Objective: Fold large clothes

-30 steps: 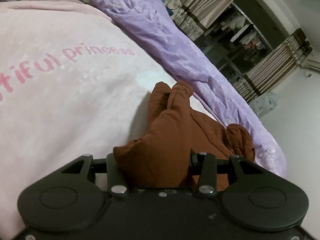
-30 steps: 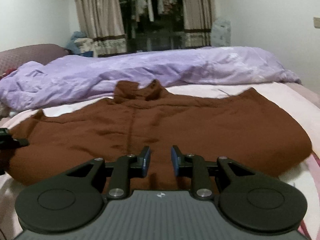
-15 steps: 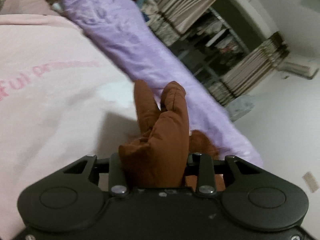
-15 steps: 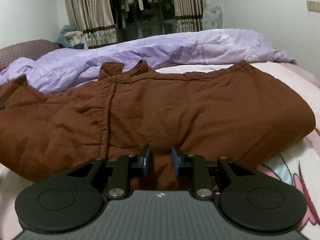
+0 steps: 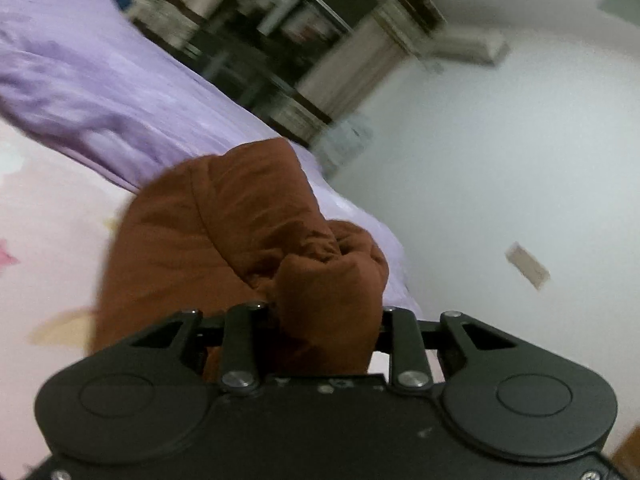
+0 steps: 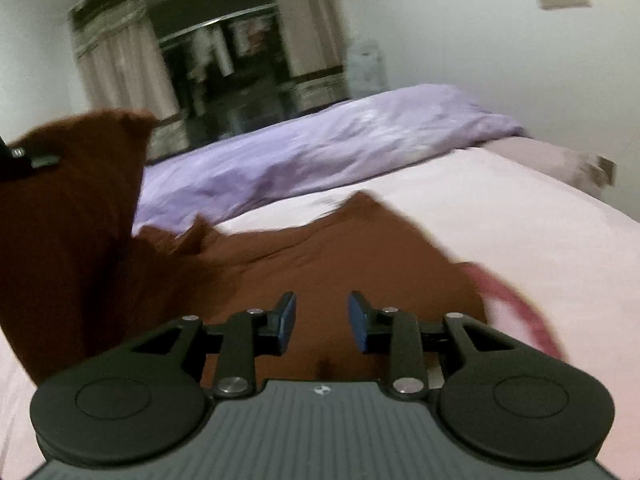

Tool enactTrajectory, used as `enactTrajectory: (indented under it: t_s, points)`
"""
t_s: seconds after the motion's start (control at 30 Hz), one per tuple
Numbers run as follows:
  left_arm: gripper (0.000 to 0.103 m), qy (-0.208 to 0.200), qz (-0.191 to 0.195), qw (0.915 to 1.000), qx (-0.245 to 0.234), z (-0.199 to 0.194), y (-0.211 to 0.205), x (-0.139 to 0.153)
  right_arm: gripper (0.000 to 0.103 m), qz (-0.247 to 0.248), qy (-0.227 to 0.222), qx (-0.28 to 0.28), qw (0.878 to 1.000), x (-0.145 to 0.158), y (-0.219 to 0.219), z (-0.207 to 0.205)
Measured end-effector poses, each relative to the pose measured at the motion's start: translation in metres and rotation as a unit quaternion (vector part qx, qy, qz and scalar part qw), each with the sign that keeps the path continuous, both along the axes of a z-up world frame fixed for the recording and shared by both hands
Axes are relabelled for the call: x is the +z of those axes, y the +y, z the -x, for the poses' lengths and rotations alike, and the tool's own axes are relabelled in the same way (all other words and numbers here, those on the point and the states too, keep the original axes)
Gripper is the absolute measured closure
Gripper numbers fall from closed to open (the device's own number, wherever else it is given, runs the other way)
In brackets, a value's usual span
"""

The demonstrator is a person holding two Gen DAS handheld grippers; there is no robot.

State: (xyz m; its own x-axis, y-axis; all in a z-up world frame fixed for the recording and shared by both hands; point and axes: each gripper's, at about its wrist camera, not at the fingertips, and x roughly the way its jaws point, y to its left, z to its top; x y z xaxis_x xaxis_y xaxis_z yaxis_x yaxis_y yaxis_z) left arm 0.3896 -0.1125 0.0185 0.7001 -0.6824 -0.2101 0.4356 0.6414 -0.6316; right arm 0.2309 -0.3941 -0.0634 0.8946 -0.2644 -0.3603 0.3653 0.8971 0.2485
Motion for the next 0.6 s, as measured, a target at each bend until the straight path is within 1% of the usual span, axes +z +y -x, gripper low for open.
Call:
enactTrajectory:
  t_s: [0.1,0.17,0.23,0.27,0.3,0.33,0.4,0.43,0.47,0.5,0.53,0.6]
  points:
    - [0.077,0.017,-0.009,0.9990,-0.040,-0.002,-0.047,-0.021,0.065,-0.013,-0.001,-0.031,0.999,-0.005,-0.026,0.010]
    - [0.077,0.034,-0.021,0.9975,-0.058,-0.005,-0.076,-0.044,0.065,-0.021,0.004,-0.042,0.999,-0.010,-0.038,0.014]
    - [0.077,0.046,-0.052,0.9956,-0.064,-0.009,-0.102,-0.069,0.065,-0.026,0.010,-0.046,0.999,-0.015,-0.047,0.016]
    - [0.076,0.050,-0.079,0.9936,-0.064,-0.012,-0.116,-0.085,0.065,-0.027,0.012,-0.047,0.998,-0.018,-0.050,0.017]
    - [0.075,0.055,-0.096,0.9920,-0.061,-0.015,-0.123,-0.096,0.065,-0.028,0.014,-0.048,0.998,-0.020,-0.054,0.018]
    - [0.070,0.054,-0.109,0.9910,-0.058,-0.016,-0.130,-0.107,0.065,-0.030,0.015,-0.050,0.998,-0.021,-0.056,0.017]
    - [0.061,0.010,-0.140,0.9885,-0.056,-0.012,-0.143,-0.115,0.065,-0.037,0.014,-0.052,0.998,-0.024,-0.062,0.019]
    - [0.048,-0.009,-0.150,0.9869,-0.059,-0.008,-0.148,-0.114,0.065,-0.040,0.014,-0.054,0.998,-0.024,-0.063,0.021]
    - [0.033,-0.016,-0.150,0.9860,-0.071,-0.008,-0.150,-0.112,0.065,-0.044,0.013,-0.055,0.997,-0.023,-0.067,0.021]
    - [0.029,-0.018,-0.143,0.9856,-0.088,-0.008,-0.150,-0.107,0.063,-0.048,0.012,-0.055,0.997,-0.023,-0.068,0.023]
    - [0.027,-0.018,-0.133,0.9855,-0.104,-0.008,-0.149,-0.099,0.062,-0.056,0.007,-0.054,0.997,-0.021,-0.068,0.029]
    - [0.027,-0.015,-0.114,0.9863,-0.119,-0.010,-0.145,-0.081,0.051,-0.079,-0.018,-0.043,0.996,-0.018,-0.072,0.037]
